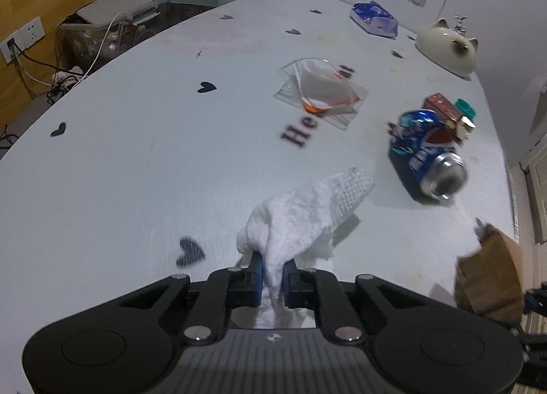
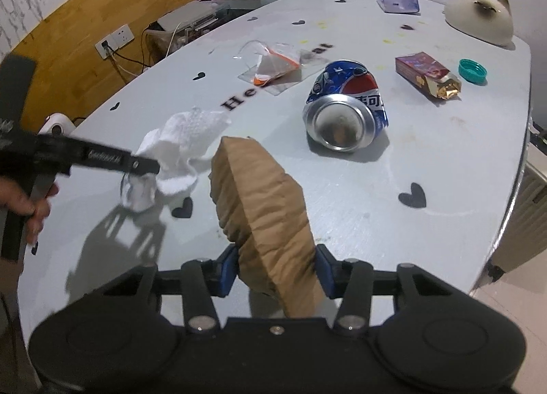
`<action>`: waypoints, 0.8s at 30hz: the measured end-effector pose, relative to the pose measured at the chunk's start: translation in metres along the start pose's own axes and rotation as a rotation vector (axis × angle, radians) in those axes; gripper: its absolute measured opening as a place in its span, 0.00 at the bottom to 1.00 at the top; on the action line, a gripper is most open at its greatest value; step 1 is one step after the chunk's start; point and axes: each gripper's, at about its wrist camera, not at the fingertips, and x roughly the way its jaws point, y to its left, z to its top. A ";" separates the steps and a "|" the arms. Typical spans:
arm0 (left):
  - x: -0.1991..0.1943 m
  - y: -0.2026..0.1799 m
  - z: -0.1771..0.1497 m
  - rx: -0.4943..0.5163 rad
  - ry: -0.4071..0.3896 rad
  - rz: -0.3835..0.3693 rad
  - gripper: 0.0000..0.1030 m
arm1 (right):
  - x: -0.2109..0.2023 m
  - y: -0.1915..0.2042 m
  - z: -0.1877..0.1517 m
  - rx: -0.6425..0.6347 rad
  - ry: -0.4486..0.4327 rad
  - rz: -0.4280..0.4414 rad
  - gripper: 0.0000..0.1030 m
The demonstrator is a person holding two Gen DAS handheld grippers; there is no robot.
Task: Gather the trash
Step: 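Carry the tissue and paper bag in both tools over the wastebasket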
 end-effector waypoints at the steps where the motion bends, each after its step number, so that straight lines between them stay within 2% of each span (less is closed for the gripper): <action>1: -0.006 -0.001 -0.004 -0.002 -0.002 0.000 0.12 | -0.003 0.002 -0.001 0.006 -0.003 0.000 0.47; 13: -0.085 -0.004 -0.058 -0.031 -0.062 0.008 0.12 | -0.049 0.022 -0.022 0.043 -0.050 -0.048 0.47; 24: -0.150 -0.012 -0.093 0.004 -0.160 -0.043 0.12 | -0.105 0.047 -0.049 0.075 -0.134 -0.086 0.47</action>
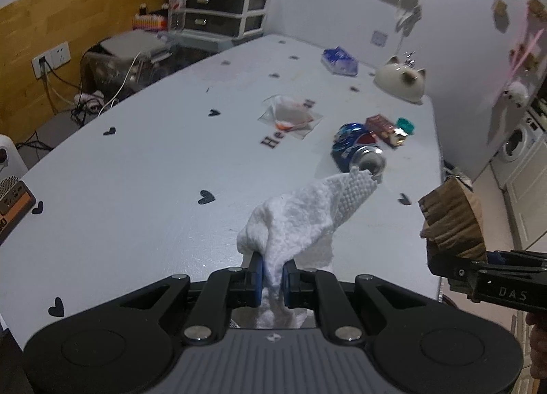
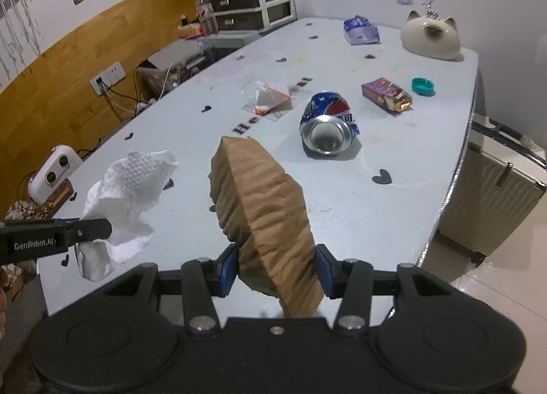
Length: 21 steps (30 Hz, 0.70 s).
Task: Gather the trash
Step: 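Carry the tissue and paper bag in both tools over the wastebasket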
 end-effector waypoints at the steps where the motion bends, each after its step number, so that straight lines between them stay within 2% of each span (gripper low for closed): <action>1: -0.005 -0.001 -0.002 0.006 -0.009 -0.006 0.12 | -0.005 0.001 -0.002 0.001 -0.008 -0.005 0.47; 6: -0.030 -0.006 -0.012 0.041 -0.044 -0.036 0.12 | -0.031 0.007 -0.013 0.026 -0.054 -0.038 0.47; 13: -0.043 -0.017 -0.025 0.090 -0.054 -0.089 0.12 | -0.060 0.006 -0.034 0.074 -0.096 -0.090 0.47; 21: -0.041 -0.057 -0.028 0.170 -0.056 -0.158 0.12 | -0.090 -0.021 -0.053 0.151 -0.133 -0.163 0.48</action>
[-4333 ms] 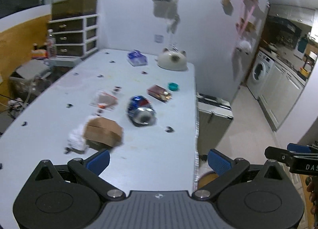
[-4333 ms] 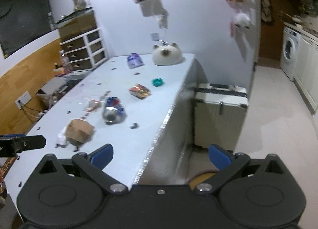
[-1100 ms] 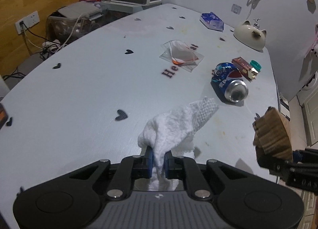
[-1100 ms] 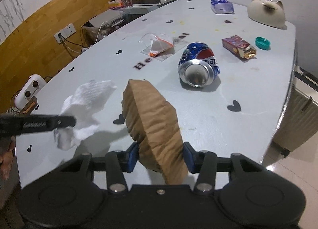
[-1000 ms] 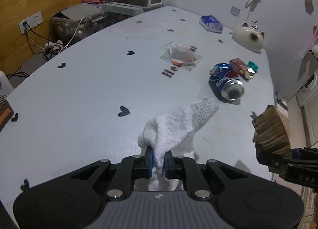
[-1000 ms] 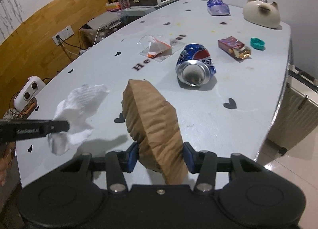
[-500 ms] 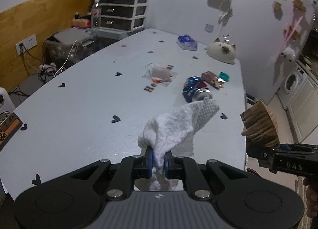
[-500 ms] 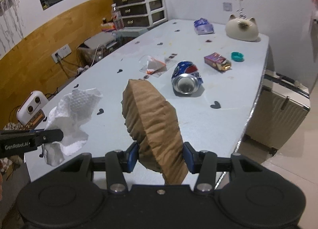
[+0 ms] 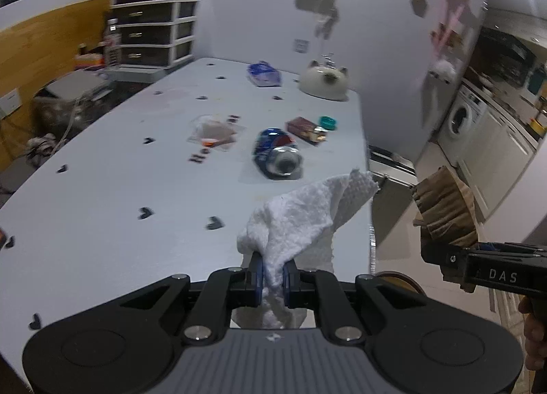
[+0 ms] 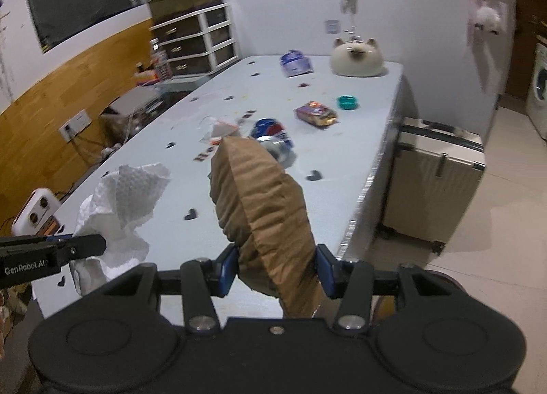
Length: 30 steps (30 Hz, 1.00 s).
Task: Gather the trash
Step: 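Carry the tissue and paper bag in both tools over the wastebasket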
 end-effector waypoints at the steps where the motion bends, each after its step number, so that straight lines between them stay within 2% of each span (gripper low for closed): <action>1: 0.001 -0.006 0.000 0.010 0.002 -0.009 0.12 | -0.002 -0.006 -0.001 0.013 -0.001 -0.008 0.48; 11: 0.048 -0.087 0.011 0.083 0.061 -0.091 0.12 | -0.007 -0.093 -0.009 0.112 0.023 -0.089 0.48; 23: 0.113 -0.195 0.017 0.114 0.152 -0.142 0.12 | 0.001 -0.216 -0.010 0.192 0.077 -0.130 0.48; 30: 0.171 -0.242 0.012 0.112 0.266 -0.182 0.12 | 0.018 -0.281 -0.022 0.253 0.143 -0.161 0.49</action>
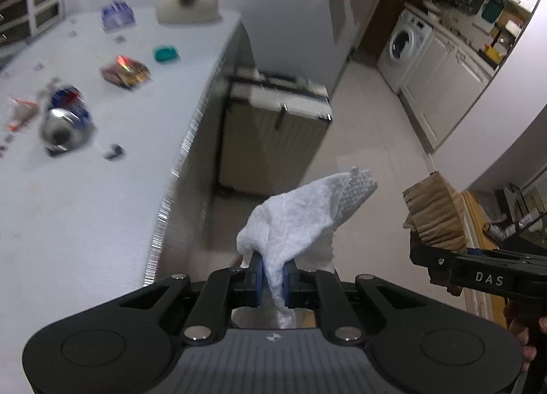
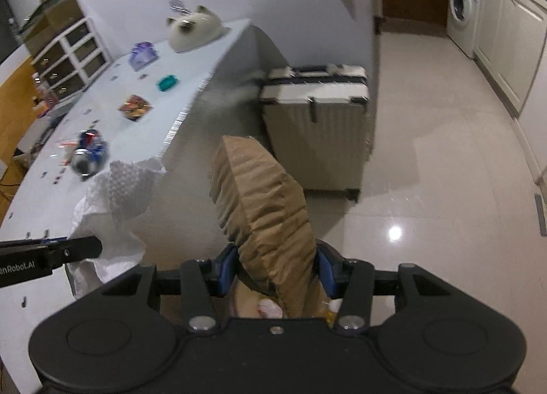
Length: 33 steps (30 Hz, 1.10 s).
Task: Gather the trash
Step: 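Carry the tissue and paper bag in both tools over the wastebasket, then open both tools to drop the tissue and paper bag into the wastebasket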
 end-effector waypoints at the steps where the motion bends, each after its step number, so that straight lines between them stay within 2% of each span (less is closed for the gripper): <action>1: 0.012 -0.004 0.001 -0.002 0.025 -0.008 0.12 | 0.005 -0.007 0.000 0.008 0.012 -0.004 0.49; 7: 0.085 -0.021 0.002 -0.002 0.194 -0.048 0.12 | 0.039 -0.037 -0.003 0.052 0.093 -0.025 0.49; 11: 0.135 -0.029 -0.008 0.032 0.327 -0.058 0.12 | 0.063 -0.048 -0.007 0.075 0.148 -0.026 0.49; 14: 0.170 -0.028 -0.017 0.040 0.397 -0.059 0.14 | 0.085 -0.052 -0.009 0.087 0.190 -0.020 0.49; 17: 0.204 -0.024 -0.027 0.035 0.472 -0.063 0.28 | 0.106 -0.053 -0.012 0.096 0.227 -0.009 0.49; 18: 0.215 -0.022 -0.032 0.030 0.502 -0.064 0.42 | 0.113 -0.053 -0.013 0.095 0.239 -0.007 0.49; 19: 0.223 -0.019 -0.036 0.029 0.525 -0.055 0.50 | 0.121 -0.052 -0.015 0.093 0.252 -0.006 0.49; 24: 0.232 -0.004 -0.052 0.024 0.566 -0.020 0.64 | 0.158 -0.053 -0.028 0.109 0.329 0.007 0.50; 27: 0.230 0.005 -0.055 0.009 0.568 0.012 0.68 | 0.181 -0.051 -0.036 0.116 0.372 0.026 0.52; 31: 0.226 0.019 -0.051 -0.009 0.560 0.065 0.82 | 0.205 -0.051 -0.046 0.157 0.413 0.078 0.65; 33: 0.225 0.024 -0.050 -0.013 0.559 0.082 0.89 | 0.211 -0.053 -0.051 0.161 0.437 0.063 0.68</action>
